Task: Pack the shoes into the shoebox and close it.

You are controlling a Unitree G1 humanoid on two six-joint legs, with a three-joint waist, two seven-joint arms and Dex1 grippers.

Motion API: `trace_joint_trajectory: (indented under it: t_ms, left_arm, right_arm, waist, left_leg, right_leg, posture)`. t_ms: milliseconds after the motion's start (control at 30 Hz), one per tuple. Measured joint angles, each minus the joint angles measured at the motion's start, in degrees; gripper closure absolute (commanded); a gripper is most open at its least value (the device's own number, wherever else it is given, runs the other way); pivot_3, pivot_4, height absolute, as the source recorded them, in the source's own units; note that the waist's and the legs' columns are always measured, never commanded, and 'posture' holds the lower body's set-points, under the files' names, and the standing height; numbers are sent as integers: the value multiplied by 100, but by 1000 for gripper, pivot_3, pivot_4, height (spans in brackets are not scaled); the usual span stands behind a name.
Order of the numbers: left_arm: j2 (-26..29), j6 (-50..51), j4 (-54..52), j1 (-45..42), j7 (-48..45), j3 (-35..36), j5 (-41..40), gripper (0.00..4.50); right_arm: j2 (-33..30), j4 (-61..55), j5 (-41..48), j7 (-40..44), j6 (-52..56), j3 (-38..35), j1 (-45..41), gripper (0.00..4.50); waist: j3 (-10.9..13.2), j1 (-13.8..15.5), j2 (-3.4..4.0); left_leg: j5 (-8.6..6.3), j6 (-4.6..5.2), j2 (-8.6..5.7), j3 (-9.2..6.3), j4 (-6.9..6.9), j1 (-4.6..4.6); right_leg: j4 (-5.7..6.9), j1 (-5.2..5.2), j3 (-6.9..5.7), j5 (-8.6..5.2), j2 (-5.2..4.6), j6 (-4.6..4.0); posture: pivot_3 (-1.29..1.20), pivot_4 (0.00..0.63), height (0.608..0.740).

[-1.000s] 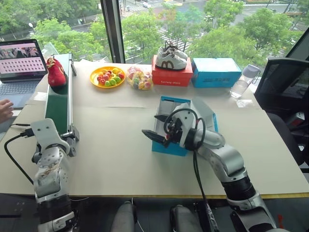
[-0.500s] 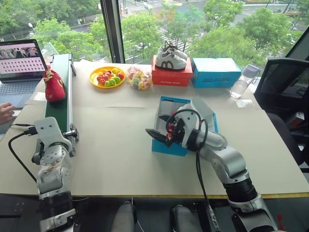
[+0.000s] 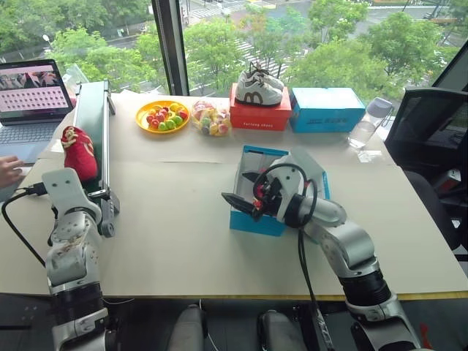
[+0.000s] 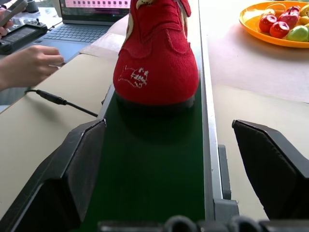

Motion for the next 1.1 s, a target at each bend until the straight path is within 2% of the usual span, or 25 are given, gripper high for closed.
trace_joint_trajectory:
  t_ms: [433, 467, 533, 600, 700, 900, 1000, 1100]
  left_arm:
    - [-17, 33, 60, -23, 63, 116, -43, 0]
    - [-51, 94, 67, -45, 85, 176, -94, 533]
    - [-176, 177, 67, -124, 159, 324, -190, 1033]
    - [-228, 224, 66, -150, 185, 429, -294, 1878]
    - [-238, 255, 58, -161, 179, 417, -344, 2827]
    - [-251, 263, 98, -218, 236, 412, -344, 2827]
    - [-269, 245, 113, -222, 241, 419, -345, 3448]
    - [-294, 219, 137, -222, 239, 418, -347, 4292]
  right_arm:
    - [1, -1, -61, -34, 0, 0, 0, 28]
    - [1, 0, -84, -42, 0, 0, 1, 0]
    - [2, 0, -95, -52, 0, 0, 1, 0]
    - [2, -1, -96, -59, 0, -1, 1, 0]
    - [3, -3, -97, -71, 0, -3, 1, 0]
    - [1, -7, -106, -110, 0, -3, 1, 0]
    - [1, -6, -112, -115, 0, -3, 1, 0]
    - [0, -7, -142, -116, 0, -3, 1, 0]
  waist:
    - [0, 6, 0]
    - [0, 9, 0]
    - [0, 33, 0]
    - [-1, 51, 1]
    - [-1, 69, 1]
    - [-1, 71, 1]
    - [-1, 73, 1]
    - [0, 85, 1]
  left_leg:
    - [0, -1, 0, 0, 1, 1]
    - [0, -1, -1, 0, 1, 2]
    - [-1, -2, -1, 0, 0, 12]
    - [-3, -6, -1, 0, -1, 29]
    - [-10, -19, -1, 0, -2, 47]
    - [-14, -26, 1, 0, -11, 90]
    - [-14, -26, 1, 0, -11, 90]
    - [-14, -26, 1, 0, -11, 89]
  right_leg:
    - [2, 1, 0, 0, 0, 0]
    - [3, 2, 0, 0, -1, 0]
    - [7, 7, 0, 0, -1, 0]
    - [10, 17, 0, 0, -1, -1]
    - [10, 34, -1, 1, -1, -2]
    - [5, 74, -3, -7, -2, 2]
    - [4, 74, -3, -8, -3, 1]
    - [3, 74, -4, -3, -3, -8]
  posture:
    - [0, 150, 739]
    - [0, 150, 739]
    - [0, 150, 739]
    - [0, 150, 739]
    - [0, 150, 739]
    - [0, 150, 739]
    - [0, 150, 739]
    - [0, 150, 739]
